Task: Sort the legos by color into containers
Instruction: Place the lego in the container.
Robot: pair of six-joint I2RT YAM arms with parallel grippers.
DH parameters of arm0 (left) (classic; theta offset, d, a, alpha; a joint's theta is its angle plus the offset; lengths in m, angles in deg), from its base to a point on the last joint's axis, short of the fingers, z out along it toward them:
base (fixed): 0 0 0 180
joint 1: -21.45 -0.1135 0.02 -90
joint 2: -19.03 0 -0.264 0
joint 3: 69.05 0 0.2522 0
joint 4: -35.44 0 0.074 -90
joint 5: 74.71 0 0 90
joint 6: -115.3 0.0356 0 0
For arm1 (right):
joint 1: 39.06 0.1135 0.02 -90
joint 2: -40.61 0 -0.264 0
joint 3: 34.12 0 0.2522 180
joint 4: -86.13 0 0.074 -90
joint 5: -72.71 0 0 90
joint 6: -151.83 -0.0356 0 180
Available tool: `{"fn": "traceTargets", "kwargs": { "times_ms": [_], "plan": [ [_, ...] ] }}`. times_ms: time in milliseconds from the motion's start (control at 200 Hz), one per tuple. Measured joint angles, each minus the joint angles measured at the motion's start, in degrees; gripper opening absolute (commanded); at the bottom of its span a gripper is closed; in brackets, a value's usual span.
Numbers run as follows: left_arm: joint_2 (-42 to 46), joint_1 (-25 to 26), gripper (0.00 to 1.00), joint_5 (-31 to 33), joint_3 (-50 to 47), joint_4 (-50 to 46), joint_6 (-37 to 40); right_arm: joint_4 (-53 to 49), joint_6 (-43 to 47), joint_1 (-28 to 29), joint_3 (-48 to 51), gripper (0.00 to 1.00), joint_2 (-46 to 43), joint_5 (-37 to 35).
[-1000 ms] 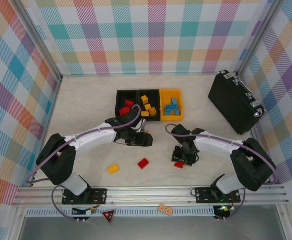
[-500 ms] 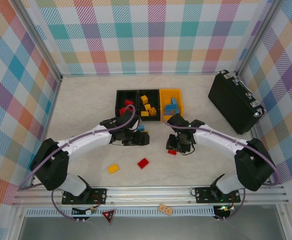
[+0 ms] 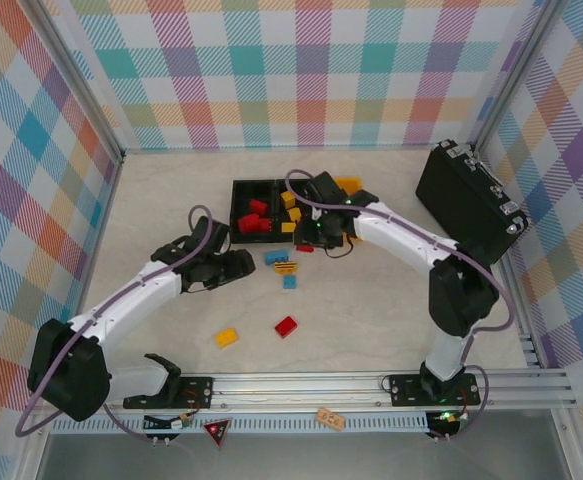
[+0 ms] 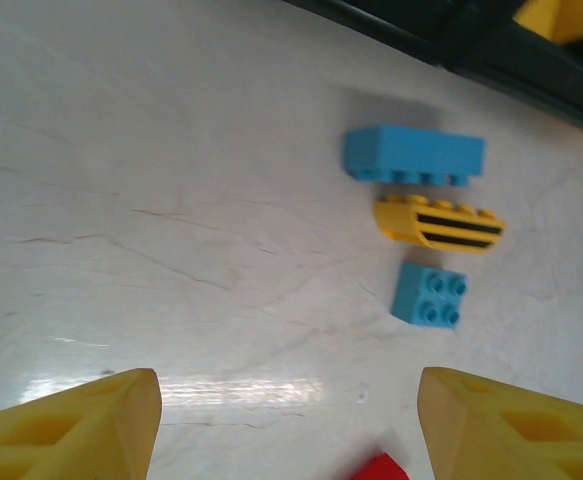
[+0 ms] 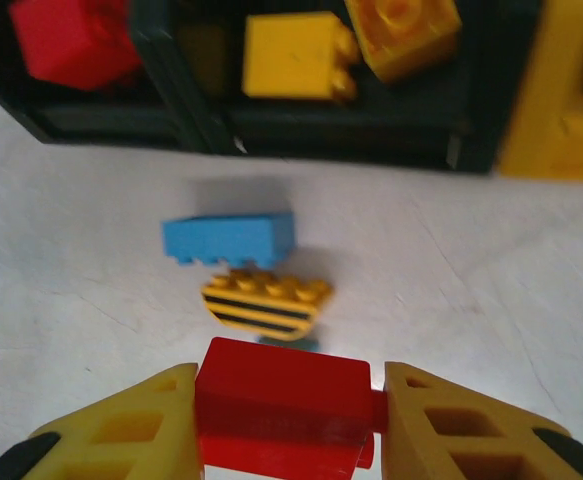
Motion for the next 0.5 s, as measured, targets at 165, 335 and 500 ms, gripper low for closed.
{"fn": "traceTargets", "kwargs": {
  "times_ms": [165,335,500],
  "plan": [
    [1.99,-2.69,0.68,0.59,-0.20,-1.25,-0.52,-0.48,1.92,0.00,-10.21,0.36,7.17,1.55],
    [2.49,-4.52,0.68,0.57,-0.42,-1.44,-0.72,-1.99,3.34,0.00,-21.44,0.36,15.13,2.71],
    [2.62,-4.57,0.68,0.57,-0.70,-1.40,-1.36,-4.74,4.37,0.00,-32.30,0.36,22.67,3.45]
  ]
}}
